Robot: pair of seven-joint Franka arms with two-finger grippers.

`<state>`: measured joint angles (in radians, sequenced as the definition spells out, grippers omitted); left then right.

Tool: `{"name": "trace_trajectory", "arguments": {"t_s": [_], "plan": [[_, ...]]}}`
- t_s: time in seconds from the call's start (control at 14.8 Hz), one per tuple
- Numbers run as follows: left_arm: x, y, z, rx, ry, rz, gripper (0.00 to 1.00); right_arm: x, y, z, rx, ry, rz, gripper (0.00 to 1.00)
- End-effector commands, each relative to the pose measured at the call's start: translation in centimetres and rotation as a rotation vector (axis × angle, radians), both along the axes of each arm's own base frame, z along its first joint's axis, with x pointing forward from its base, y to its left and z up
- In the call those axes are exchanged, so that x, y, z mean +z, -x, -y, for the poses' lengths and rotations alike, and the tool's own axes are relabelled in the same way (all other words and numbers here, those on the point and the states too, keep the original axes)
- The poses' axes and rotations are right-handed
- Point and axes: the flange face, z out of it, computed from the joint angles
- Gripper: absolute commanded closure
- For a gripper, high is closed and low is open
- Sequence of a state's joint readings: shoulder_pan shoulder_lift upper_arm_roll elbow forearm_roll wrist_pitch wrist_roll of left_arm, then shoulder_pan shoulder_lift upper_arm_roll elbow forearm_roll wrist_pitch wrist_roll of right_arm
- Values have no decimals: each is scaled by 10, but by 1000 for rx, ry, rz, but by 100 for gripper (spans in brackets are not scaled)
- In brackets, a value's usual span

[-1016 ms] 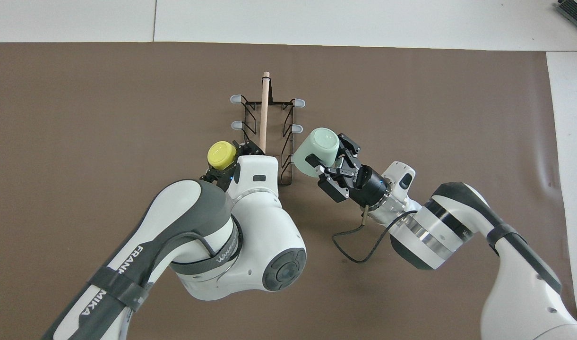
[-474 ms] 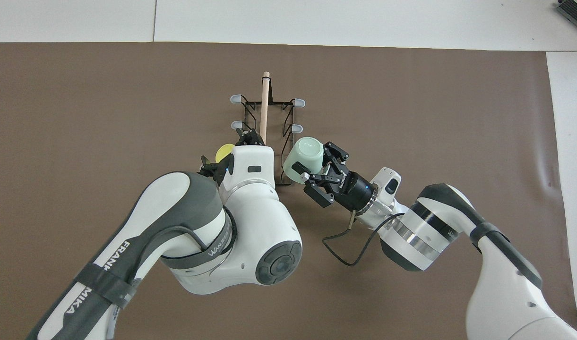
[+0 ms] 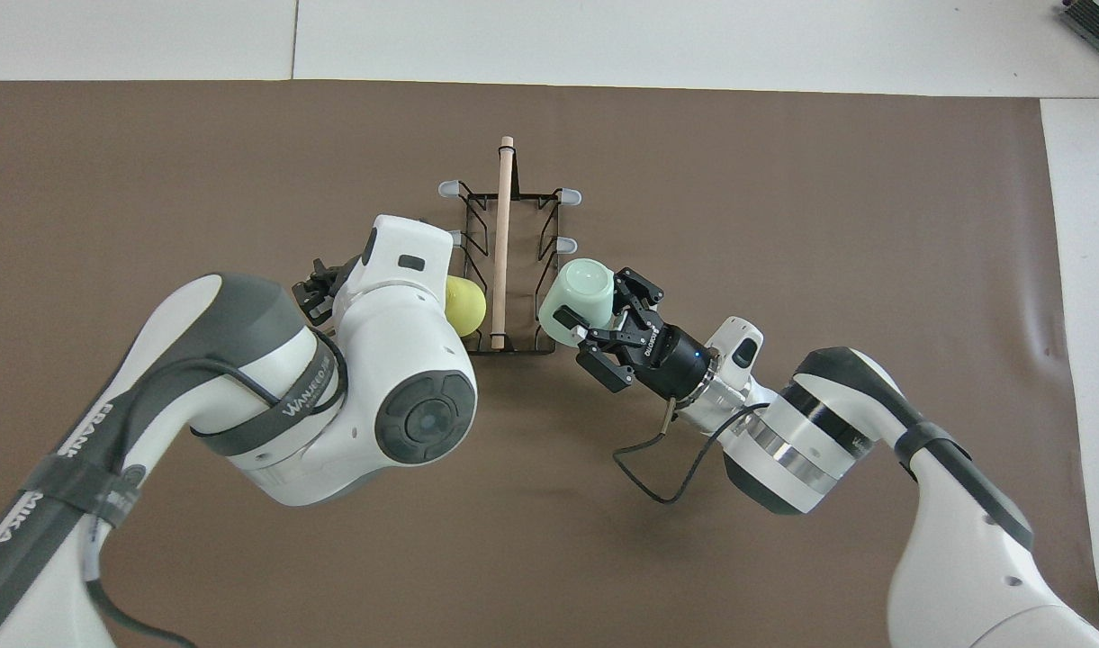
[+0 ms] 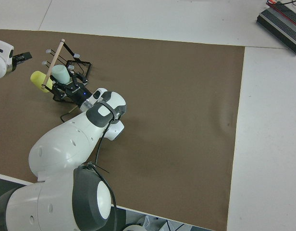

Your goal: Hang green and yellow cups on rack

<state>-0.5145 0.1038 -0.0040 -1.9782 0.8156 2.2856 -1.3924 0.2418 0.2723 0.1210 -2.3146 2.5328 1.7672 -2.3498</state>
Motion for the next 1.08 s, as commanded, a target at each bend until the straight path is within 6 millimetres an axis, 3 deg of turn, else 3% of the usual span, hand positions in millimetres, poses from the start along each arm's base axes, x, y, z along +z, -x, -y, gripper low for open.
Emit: {"name": "trace_trajectory", "arguments": {"t_s": [0.0, 0.34, 0.61, 0.81, 1.02], "plan": [[17, -10, -30, -124, -32, -109, 0, -13, -2, -1, -38, 63, -14, 100], [50, -22, -91, -258, 7, -239, 0, -15, 0, -4, -31, 91, -20, 100], [82, -22, -146, -383, 95, -329, 0, 1, -15, -8, -35, 63, 34, 100], [123, -25, -183, -504, 153, -443, 0, 9, -22, -4, -54, 65, 69, 100], [161, -26, -211, -573, 176, -509, 0, 4, -19, -9, -62, 103, 46, 100]]}}
